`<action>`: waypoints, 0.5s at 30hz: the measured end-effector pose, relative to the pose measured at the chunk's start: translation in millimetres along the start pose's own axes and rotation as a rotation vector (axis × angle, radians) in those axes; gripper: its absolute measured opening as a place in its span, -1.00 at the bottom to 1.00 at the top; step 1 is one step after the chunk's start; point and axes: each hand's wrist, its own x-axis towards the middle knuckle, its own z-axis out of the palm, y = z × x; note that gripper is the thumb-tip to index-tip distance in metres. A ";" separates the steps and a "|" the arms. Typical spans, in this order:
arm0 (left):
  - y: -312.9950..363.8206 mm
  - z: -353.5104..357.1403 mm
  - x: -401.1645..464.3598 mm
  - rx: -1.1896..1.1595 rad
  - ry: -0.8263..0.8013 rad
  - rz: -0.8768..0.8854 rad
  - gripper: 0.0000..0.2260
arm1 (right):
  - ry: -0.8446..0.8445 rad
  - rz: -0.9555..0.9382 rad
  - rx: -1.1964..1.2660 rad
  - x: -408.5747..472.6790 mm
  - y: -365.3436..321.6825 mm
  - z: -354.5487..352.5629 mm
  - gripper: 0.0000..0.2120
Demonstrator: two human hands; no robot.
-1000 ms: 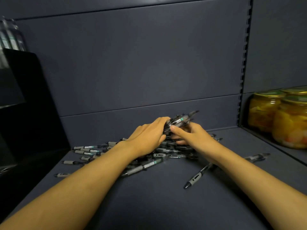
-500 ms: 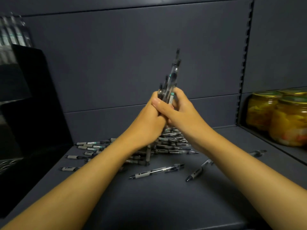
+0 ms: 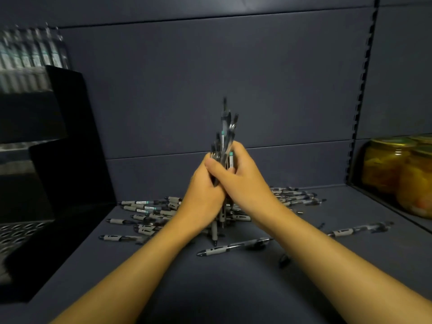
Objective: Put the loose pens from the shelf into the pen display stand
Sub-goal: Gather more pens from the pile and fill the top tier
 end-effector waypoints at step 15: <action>-36.7 7.4 -15.5 -0.056 0.058 -0.075 -0.71 | -0.057 -0.027 -0.066 -9.1 39.6 6.4 -0.71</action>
